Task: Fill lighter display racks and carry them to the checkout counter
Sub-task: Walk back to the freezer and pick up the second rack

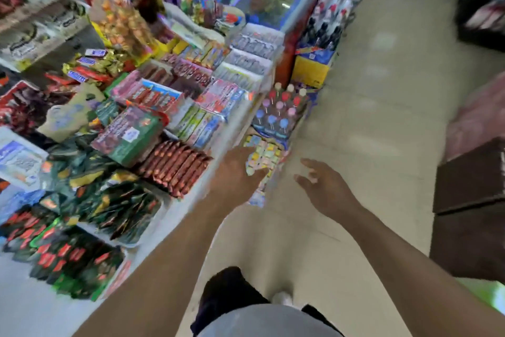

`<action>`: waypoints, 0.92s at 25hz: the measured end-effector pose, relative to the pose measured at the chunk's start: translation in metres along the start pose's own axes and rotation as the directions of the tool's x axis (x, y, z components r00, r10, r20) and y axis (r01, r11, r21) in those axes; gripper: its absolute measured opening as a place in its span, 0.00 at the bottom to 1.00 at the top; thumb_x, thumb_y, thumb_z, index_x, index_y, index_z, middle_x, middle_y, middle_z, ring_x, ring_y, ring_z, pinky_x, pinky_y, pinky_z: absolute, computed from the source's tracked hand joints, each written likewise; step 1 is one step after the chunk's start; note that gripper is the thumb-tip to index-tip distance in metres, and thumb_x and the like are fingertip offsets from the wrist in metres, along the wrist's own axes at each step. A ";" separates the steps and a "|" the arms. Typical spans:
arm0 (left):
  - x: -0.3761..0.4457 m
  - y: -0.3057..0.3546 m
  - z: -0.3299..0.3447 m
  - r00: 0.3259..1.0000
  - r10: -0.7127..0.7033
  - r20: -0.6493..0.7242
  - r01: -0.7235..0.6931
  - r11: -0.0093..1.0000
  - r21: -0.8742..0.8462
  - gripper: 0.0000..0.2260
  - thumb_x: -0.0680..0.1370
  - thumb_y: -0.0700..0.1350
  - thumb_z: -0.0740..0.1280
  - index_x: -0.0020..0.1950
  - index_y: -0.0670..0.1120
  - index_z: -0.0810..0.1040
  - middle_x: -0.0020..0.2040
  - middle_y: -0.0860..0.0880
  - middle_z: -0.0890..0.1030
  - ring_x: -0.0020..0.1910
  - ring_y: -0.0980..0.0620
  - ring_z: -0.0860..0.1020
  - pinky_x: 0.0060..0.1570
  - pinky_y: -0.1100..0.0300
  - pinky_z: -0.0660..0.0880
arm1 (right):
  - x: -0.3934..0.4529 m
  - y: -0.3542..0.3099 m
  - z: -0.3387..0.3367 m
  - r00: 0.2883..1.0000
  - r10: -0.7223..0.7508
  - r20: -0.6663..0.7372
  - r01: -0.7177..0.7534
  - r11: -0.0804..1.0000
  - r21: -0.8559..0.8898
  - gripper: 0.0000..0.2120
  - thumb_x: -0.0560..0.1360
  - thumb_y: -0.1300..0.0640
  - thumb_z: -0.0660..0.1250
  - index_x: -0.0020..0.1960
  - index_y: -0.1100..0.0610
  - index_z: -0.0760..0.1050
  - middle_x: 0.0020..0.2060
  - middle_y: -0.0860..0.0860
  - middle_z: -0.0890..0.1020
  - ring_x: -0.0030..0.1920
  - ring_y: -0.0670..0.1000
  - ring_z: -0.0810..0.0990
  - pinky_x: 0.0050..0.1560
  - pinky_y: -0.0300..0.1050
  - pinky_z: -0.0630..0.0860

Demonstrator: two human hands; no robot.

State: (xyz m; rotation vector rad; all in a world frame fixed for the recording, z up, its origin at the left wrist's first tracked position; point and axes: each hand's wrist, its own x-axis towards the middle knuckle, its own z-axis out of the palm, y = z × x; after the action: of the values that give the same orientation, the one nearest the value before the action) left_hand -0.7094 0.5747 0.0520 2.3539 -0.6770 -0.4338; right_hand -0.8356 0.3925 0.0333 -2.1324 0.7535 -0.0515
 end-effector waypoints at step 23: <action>0.380 0.162 0.187 0.913 -0.071 0.403 0.049 0.997 0.065 0.29 0.81 0.58 0.66 0.79 0.49 0.65 0.79 0.49 0.64 0.78 0.50 0.60 0.75 0.56 0.57 | 0.359 0.156 -0.227 0.932 0.249 0.264 -0.207 0.962 -0.178 0.28 0.79 0.44 0.66 0.76 0.48 0.65 0.71 0.47 0.71 0.61 0.47 0.76 0.60 0.37 0.68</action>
State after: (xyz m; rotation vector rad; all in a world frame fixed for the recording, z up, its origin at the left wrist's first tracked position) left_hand -0.5450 0.1601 -0.0291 2.3598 -0.8122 -0.9610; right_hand -0.6860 -0.0315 -0.0163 -2.1127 0.8481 0.4397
